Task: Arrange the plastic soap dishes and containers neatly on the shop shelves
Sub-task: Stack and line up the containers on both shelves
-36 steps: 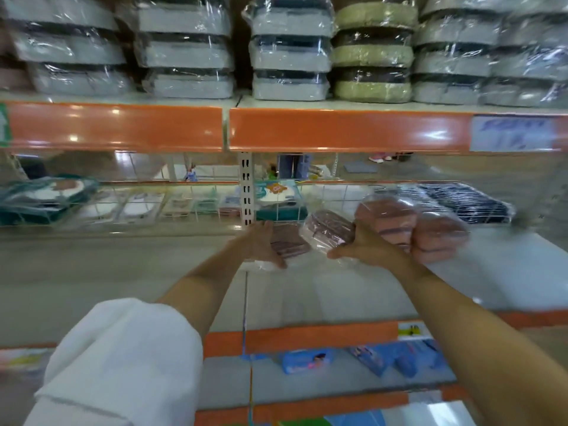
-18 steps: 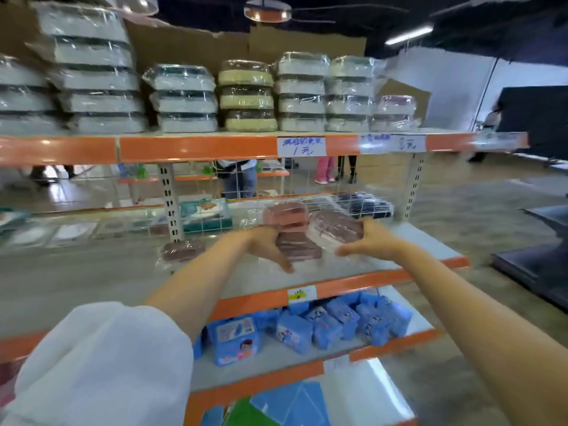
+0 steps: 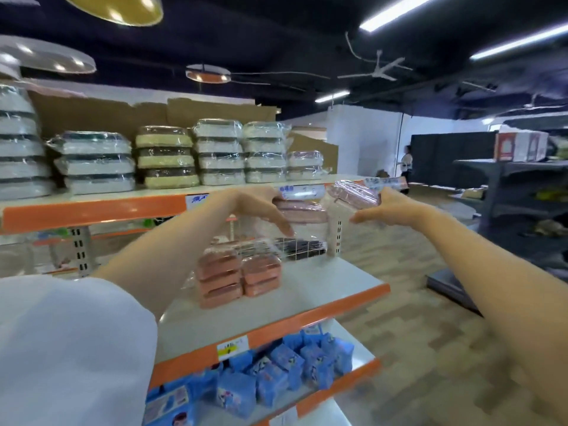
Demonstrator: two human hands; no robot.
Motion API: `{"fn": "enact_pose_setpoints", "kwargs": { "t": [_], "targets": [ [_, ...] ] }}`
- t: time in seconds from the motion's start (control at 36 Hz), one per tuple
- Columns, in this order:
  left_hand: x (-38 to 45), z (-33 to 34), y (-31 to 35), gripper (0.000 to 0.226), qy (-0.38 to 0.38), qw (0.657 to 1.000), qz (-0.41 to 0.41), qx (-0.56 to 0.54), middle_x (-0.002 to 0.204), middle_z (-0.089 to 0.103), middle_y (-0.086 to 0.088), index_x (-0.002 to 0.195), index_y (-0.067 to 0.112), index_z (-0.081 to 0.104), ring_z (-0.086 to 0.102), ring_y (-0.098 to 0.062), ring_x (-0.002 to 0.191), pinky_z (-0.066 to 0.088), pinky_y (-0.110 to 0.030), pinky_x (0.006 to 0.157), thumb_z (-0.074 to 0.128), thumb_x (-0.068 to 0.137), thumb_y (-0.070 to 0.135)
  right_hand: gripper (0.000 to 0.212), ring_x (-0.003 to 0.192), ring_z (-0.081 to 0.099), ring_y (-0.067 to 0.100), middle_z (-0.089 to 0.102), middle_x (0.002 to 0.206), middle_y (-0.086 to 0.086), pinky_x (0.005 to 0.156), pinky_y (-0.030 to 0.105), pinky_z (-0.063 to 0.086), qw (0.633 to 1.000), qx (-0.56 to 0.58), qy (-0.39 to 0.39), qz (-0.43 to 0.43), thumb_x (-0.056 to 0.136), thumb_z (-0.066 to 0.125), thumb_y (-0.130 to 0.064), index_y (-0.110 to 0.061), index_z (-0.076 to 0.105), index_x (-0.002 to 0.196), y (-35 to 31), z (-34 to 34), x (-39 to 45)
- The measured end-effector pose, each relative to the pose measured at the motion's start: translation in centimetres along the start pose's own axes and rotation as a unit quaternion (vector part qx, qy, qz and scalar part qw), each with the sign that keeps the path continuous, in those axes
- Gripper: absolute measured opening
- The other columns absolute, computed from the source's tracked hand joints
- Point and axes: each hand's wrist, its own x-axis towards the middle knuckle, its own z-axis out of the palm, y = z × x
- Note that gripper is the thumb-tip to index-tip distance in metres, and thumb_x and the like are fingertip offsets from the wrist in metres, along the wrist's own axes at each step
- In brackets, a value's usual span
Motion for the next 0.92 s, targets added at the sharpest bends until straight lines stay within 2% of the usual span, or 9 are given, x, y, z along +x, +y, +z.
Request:
{"fn": "enact_pose_setpoints", "kwargs": {
  "t": [0.08, 0.14, 0.22, 0.33, 0.56, 0.67, 0.75, 0.86, 0.92],
  "targets": [
    [1.6, -2.0, 0.2, 0.082, 0.028, 0.999, -0.006, -0.044, 0.129, 0.044, 0.002, 0.138, 0.014, 0.035, 0.046, -0.015, 0.111, 0.038, -0.027, 0.094, 0.077, 0.074, 0.044, 0.052, 0.077, 0.050, 0.010, 0.054, 0.097, 0.005, 0.061, 0.023, 0.043, 1.000, 0.017, 0.024, 0.009, 0.074, 0.078, -0.045, -0.008, 0.054, 0.101, 0.2, -1.5, 1.8],
    [2.8, -3.3, -0.2, 0.097, 0.049, 0.996, -0.017, -0.066, 0.136, 0.040, 0.000, 0.142, 0.015, 0.030, 0.043, -0.017, 0.117, 0.036, -0.030, 0.101, 0.079, 0.067, 0.051, 0.074, 0.088, 0.057, 0.018, 0.056, 0.104, 0.008, 0.072, 0.029, 0.050, 1.000, 0.009, 0.028, 0.002, 0.064, 0.081, -0.056, -0.005, 0.053, 0.110, 0.1, -2.2, 3.3],
    [4.8, -5.1, -1.3, 0.091, 0.076, 0.993, -0.036, -0.079, 0.136, 0.040, -0.001, 0.140, 0.014, 0.032, 0.044, -0.018, 0.119, 0.036, -0.032, 0.102, 0.078, 0.069, 0.048, 0.104, 0.102, 0.056, 0.024, 0.054, 0.119, 0.010, 0.077, 0.033, 0.049, 0.999, -0.022, 0.037, -0.013, 0.052, 0.080, -0.068, -0.005, 0.047, 0.127, 0.3, -2.8, 6.4],
    [7.6, -7.0, -2.4, 0.108, 0.086, 0.993, -0.047, -0.065, 0.135, 0.043, 0.002, 0.134, 0.018, 0.035, 0.047, -0.014, 0.118, 0.039, -0.035, 0.105, 0.081, 0.048, 0.065, 0.067, 0.079, 0.043, 0.012, 0.046, 0.103, 0.003, 0.057, 0.022, 0.032, 0.997, -0.040, 0.035, -0.048, 0.070, 0.077, -0.055, -0.011, 0.041, 0.107, 0.2, -3.2, 10.5],
    [13.5, -9.3, -3.8, 0.082, 0.107, 0.990, -0.083, -0.035, 0.128, 0.048, 0.000, 0.135, 0.014, 0.038, 0.049, -0.012, 0.108, 0.041, -0.027, 0.096, 0.071, 0.068, 0.048, 0.043, 0.067, 0.035, 0.004, 0.039, 0.084, -0.006, 0.053, 0.017, 0.031, 0.990, -0.045, -0.003, -0.135, 0.080, 0.073, -0.042, -0.026, 0.033, 0.075, -0.6, -3.0, 20.6],
    [15.7, -10.1, -4.6, 0.082, 0.120, 0.986, -0.112, -0.024, 0.128, 0.048, -0.002, 0.132, 0.013, 0.039, 0.049, -0.012, 0.105, 0.040, -0.026, 0.093, 0.076, 0.070, 0.051, 0.031, 0.072, 0.043, 0.003, 0.043, 0.086, -0.008, 0.052, 0.010, 0.035, 0.986, -0.009, -0.037, -0.164, 0.083, 0.072, -0.034, -0.018, 0.048, 0.097, -0.3, -2.2, 25.8],
    [16.9, -11.1, -4.6, 0.082, 0.133, 0.981, -0.138, -0.011, 0.124, 0.052, -0.005, 0.128, 0.013, 0.046, 0.051, -0.018, 0.102, 0.041, -0.034, 0.096, 0.078, 0.065, 0.055, 0.055, 0.081, 0.053, 0.009, 0.055, 0.095, -0.003, 0.066, 0.018, 0.042, 0.981, 0.017, -0.050, -0.186, 0.078, 0.076, -0.040, -0.009, 0.052, 0.118, -0.3, -1.5, 29.8],
    [18.4, -12.4, -4.1, 0.075, 0.148, 0.973, -0.177, -0.005, 0.123, 0.052, 0.003, 0.127, 0.020, 0.048, 0.051, -0.016, 0.108, 0.042, -0.035, 0.096, 0.077, 0.066, 0.051, 0.067, 0.098, 0.056, 0.018, 0.055, 0.115, 0.005, 0.086, 0.029, 0.048, 0.976, 0.016, -0.069, -0.207, 0.073, 0.076, -0.052, -0.011, 0.050, 0.118, -0.1, -1.7, 34.8],
    [19.0, -12.7, -3.5, 0.083, 0.157, 0.968, -0.196, 0.007, 0.126, 0.054, -0.003, 0.124, 0.017, 0.051, 0.052, -0.021, 0.111, 0.041, -0.038, 0.097, 0.079, 0.057, 0.058, 0.089, 0.106, 0.054, 0.019, 0.053, 0.121, 0.003, 0.095, 0.034, 0.048, 0.972, 0.011, -0.070, -0.223, 0.061, 0.075, -0.062, -0.011, 0.047, 0.127, -0.1, -2.3, 37.0]
  ]
}}
